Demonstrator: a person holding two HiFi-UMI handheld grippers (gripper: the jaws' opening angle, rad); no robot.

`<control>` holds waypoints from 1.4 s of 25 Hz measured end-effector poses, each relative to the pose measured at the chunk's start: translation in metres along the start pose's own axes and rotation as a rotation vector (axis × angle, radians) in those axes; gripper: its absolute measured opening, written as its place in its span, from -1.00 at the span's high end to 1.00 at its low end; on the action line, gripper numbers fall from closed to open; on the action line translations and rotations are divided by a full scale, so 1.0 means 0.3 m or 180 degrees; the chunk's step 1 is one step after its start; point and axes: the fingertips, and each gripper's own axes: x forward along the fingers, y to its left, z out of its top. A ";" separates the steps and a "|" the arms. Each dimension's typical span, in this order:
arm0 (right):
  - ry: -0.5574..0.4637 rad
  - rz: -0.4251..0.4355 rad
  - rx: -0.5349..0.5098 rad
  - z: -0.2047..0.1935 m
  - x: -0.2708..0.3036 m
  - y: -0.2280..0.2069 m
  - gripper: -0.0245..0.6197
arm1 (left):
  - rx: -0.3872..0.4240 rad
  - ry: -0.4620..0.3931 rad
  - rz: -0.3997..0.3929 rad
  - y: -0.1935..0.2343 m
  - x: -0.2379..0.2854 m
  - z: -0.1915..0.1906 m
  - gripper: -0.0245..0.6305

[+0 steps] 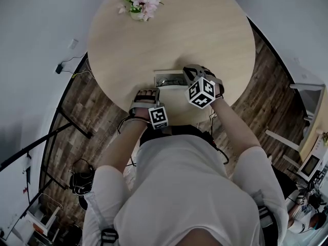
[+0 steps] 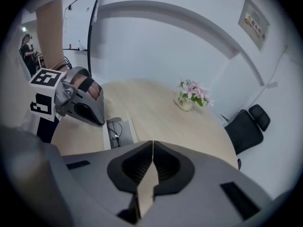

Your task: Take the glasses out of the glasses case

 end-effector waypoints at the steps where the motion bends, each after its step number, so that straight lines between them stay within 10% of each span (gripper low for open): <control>1: -0.0035 -0.0020 -0.0034 0.007 -0.009 0.014 0.88 | -0.0003 -0.0002 0.0002 0.000 0.000 0.000 0.93; 14: 0.0221 0.0114 -0.0897 -0.039 0.024 0.244 0.89 | 0.0022 -0.0001 0.0043 -0.002 -0.003 0.002 0.93; 35: 0.0710 0.0558 -0.1198 -0.038 0.200 0.310 0.71 | -0.0069 -0.0095 0.0068 0.005 0.000 0.007 0.93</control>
